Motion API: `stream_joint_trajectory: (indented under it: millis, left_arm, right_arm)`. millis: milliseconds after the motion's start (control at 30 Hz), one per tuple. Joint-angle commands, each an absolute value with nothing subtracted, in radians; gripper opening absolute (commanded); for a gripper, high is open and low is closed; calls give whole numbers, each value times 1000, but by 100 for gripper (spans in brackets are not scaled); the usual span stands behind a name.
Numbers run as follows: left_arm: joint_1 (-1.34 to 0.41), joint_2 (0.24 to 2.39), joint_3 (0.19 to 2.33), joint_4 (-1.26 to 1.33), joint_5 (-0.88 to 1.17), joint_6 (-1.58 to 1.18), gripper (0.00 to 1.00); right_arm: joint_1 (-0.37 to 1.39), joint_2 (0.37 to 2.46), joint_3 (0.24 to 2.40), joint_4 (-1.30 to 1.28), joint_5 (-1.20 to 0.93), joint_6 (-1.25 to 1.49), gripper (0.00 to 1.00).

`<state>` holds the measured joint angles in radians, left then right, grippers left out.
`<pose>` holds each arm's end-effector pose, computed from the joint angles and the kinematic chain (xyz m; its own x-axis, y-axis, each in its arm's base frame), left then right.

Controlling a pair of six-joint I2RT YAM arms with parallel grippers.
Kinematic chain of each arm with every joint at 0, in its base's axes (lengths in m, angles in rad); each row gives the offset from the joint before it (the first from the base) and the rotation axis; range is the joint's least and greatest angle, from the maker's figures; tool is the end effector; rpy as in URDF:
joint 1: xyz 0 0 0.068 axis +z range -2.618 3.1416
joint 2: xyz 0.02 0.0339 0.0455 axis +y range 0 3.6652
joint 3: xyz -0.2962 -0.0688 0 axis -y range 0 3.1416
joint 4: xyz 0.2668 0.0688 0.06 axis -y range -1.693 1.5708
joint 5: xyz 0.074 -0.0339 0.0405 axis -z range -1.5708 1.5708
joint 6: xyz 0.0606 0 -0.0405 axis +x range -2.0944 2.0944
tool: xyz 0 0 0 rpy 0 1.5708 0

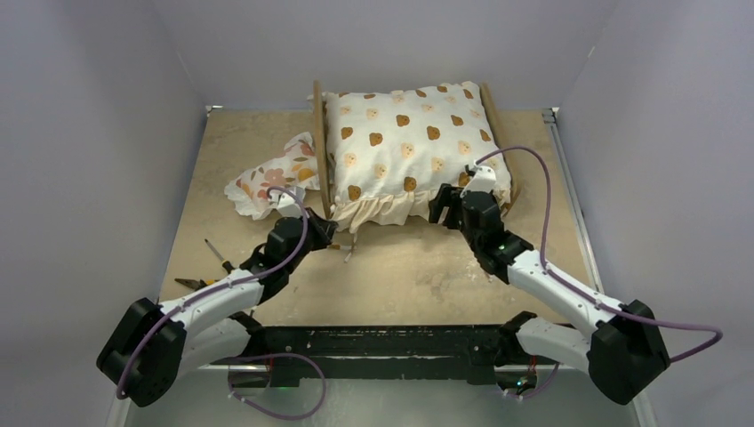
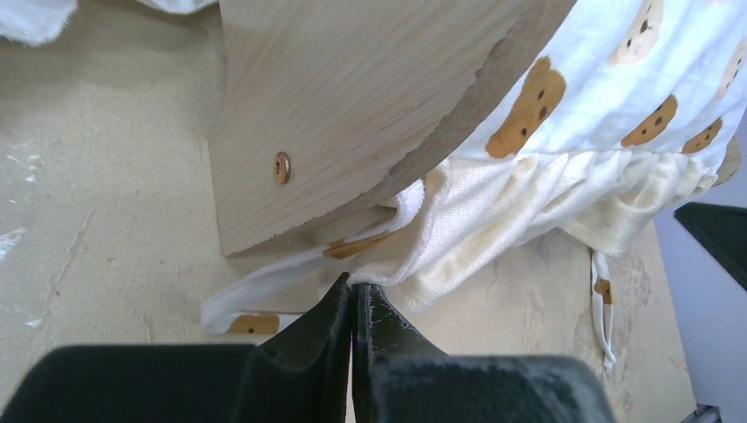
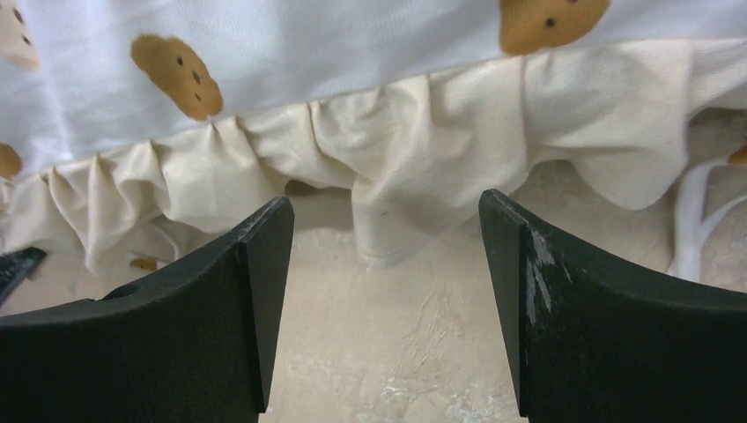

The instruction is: Set up the pet bed

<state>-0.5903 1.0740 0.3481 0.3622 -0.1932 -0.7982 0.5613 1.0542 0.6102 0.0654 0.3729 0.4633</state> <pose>0.2083 -0.1256 0.1942 -0.4907 -0.5172 -0.7012 0.0656 0.7806 -0.6216 0.2332 0.1206 0.2624 -0.3734 0.2569 -0.8914 -0.0472 0.9544 0.2948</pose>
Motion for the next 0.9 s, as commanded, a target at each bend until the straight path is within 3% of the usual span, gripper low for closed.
stream_joint_trajectory:
  millis: [0, 67, 133, 400, 667, 767, 867]
  left_arm:
    - [-593, 1025, 391, 328, -258, -762, 0]
    - [-594, 1016, 397, 308, -281, -761, 0]
    - [-594, 1013, 406, 278, -313, -762, 0]
    - [-587, 996, 453, 115, -505, -800, 0]
    - [-470, 1011, 468, 68, -531, -815, 0]
    - [-378, 1021, 477, 79, -477, -809, 0]
    - [-367, 1025, 501, 88, -471, -785, 0]
  right_arm:
    - [560, 1119, 593, 145, 255, 468, 78]
    - [555, 1156, 593, 177, 252, 468, 75]
    - [542, 1201, 597, 186, 258, 477, 66]
    - [470, 1253, 579, 111, 326, 524, 2]
    - [462, 1203, 591, 137, 213, 475, 0]
    - [463, 1207, 640, 158, 63, 434, 16]
    - [463, 1176, 711, 97, 51, 420, 33]
